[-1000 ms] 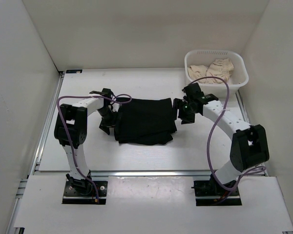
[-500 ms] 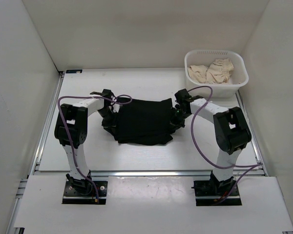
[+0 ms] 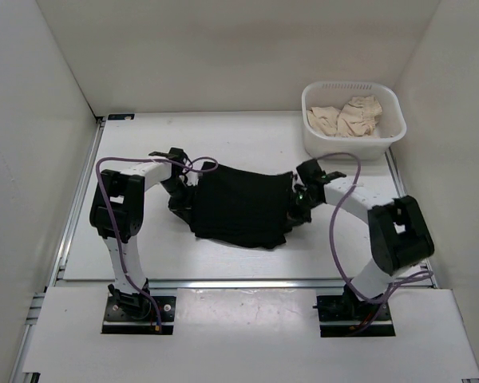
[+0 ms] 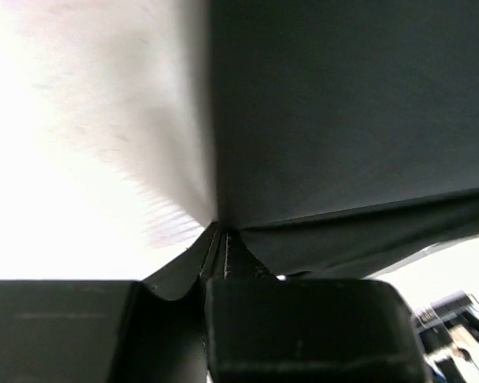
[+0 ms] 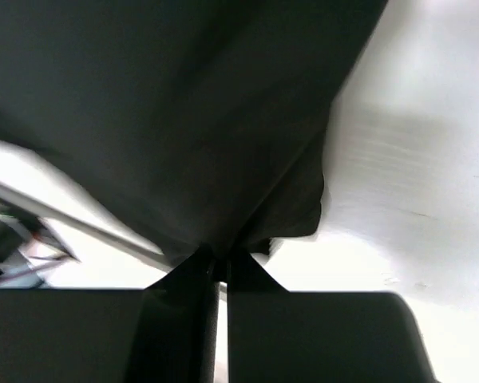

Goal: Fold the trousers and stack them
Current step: Fold the trousers

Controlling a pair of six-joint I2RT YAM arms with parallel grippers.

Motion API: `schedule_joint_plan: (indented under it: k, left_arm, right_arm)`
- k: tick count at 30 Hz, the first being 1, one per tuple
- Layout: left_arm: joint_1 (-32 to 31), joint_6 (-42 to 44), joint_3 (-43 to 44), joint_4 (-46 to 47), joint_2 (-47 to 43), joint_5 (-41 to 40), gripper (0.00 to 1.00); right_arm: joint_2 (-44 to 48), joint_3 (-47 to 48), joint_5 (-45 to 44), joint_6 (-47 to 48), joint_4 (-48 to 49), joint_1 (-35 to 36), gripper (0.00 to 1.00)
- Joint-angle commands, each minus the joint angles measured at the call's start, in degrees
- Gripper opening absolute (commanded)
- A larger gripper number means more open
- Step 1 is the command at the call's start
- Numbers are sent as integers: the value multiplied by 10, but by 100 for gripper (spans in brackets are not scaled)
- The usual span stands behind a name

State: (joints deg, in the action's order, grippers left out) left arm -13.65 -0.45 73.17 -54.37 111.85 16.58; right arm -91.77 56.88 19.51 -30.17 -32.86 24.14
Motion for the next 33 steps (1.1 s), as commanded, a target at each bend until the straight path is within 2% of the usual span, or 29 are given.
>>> schedule_joint_plan:
  k: [1,4,5,7,8,11,12,14,16,18,21,26,27,28,31,33]
  left_arm:
    - [-1,4,-16,4,-9,9,14]
    - [-1,4,-22,4,-9,15,14]
    - [-1,4,-22,-2,-4,15,14]
    - [-1,4,-27,-7,-4,21,14]
    - [-1,4,-27,-15,-4,21,17]
    - [-1,4,-27,-35,-15,21,35]
    - [-1,4,-27,-42,-26,21,43]
    - [-1,4,-19,-70,-46,21,57]
    - [-1,4,13,-92,-57,21,68]
    - [-1,4,47,-99,-64,7,71]
    - [13,4,138,-91,-41,15,83]
    - [7,4,298,-85,60,22,83]
    - [7,4,313,-85,74,30,83]
    - [0,4,326,-85,99,36,83]
    - [-12,4,365,-72,141,70,83]
    - [-27,4,383,-60,158,75,88]
  right_arm:
    - [-80,-63,13,45,-11,-17,0]
    - [-115,-63,13,56,7,-30,0]
    - [-121,-52,13,63,7,-37,6]
    - [-121,-40,-6,73,-14,-51,30]
    - [-110,-40,-15,81,-19,-57,53]
    - [-46,-52,-53,95,-47,-88,66]
    - [-10,-52,-64,108,-61,-95,74]
    - [40,-34,-82,136,-112,-100,84]
    - [71,-9,-111,143,-155,-105,85]
    - [104,29,-129,143,-172,-105,89]
    - [105,60,-122,122,-179,-105,90]
    - [72,77,-79,86,-159,-105,91]
    - [72,72,-79,80,-139,-105,86]
    - [72,72,-79,72,-122,-105,71]
    - [46,56,-53,60,-69,-105,47]
    - [4,56,-53,52,-43,-105,45]
